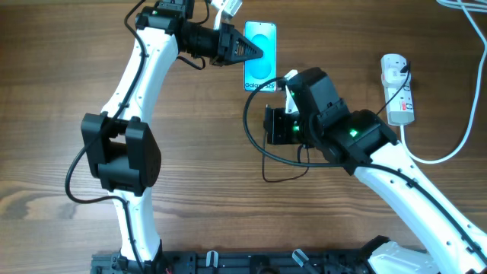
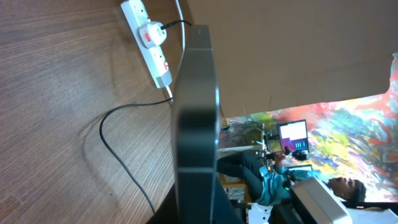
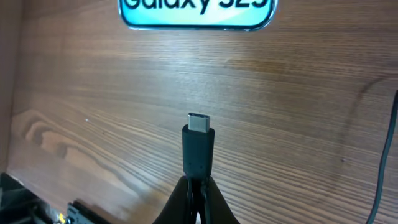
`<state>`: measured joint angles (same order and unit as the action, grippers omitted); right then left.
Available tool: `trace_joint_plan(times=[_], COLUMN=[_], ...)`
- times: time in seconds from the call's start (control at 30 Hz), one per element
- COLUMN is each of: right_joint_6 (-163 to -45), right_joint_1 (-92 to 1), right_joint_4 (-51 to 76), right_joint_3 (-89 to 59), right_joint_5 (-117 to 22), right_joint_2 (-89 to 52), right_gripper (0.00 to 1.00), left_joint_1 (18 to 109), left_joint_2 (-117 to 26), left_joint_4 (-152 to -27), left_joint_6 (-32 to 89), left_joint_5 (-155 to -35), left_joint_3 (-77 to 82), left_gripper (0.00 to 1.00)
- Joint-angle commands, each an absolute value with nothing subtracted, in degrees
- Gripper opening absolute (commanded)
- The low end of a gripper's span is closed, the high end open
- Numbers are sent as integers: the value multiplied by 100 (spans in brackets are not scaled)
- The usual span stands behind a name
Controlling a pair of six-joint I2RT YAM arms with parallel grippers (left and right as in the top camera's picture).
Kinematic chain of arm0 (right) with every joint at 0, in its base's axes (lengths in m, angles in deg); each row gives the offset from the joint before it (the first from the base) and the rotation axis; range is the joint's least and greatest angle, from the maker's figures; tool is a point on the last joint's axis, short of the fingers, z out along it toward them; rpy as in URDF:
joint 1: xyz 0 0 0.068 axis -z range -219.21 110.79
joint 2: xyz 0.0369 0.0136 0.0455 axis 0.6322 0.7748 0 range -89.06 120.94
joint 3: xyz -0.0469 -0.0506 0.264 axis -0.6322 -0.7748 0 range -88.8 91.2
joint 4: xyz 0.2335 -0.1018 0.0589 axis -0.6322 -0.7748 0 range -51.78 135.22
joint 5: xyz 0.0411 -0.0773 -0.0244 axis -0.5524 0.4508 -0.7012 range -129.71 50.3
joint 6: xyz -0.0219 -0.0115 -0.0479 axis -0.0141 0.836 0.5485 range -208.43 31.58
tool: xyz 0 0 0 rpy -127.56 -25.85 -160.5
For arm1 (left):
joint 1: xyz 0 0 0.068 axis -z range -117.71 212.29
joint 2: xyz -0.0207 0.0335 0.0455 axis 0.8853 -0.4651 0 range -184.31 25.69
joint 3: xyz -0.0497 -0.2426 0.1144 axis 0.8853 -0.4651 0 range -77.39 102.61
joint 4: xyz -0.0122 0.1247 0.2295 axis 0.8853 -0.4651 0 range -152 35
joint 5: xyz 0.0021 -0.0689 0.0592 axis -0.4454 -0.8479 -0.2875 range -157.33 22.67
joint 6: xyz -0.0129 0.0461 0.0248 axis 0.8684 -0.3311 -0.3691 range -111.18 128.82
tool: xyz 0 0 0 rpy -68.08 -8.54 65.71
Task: Plug charger to phone and switch on socket
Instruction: 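Bring the plug under the phone's bottom port, lowering phone with left gripper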
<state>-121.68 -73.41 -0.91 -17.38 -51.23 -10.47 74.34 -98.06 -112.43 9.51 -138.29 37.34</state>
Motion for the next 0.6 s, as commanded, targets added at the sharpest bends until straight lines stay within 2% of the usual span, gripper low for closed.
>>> trace_joint_plan(times=[0.0, 0.17, 0.57], right_joint_6=[-12308, -12310, -12017], right_joint_1=[-7354, -7354, -7354], right_joint_4=[-50, 193, 525], right_joint_3=[-1670, -1668, -1670], right_joint_5=[-5272, -5360, -5281], right_joint_2=[-813, -665, -665], right_gripper=[4, 4, 5], left_joint_1=[7506, 7591, 7703], left_joint_2=[-9535, -9154, -9111], left_joint_4=[-11247, -11282, -11553], left_joint_6=[569, 446, 134], left_joint_5=[-14013, -13340, -13320], left_joint_3=[3791, 3791, 3791], left_gripper=[4, 4, 4])
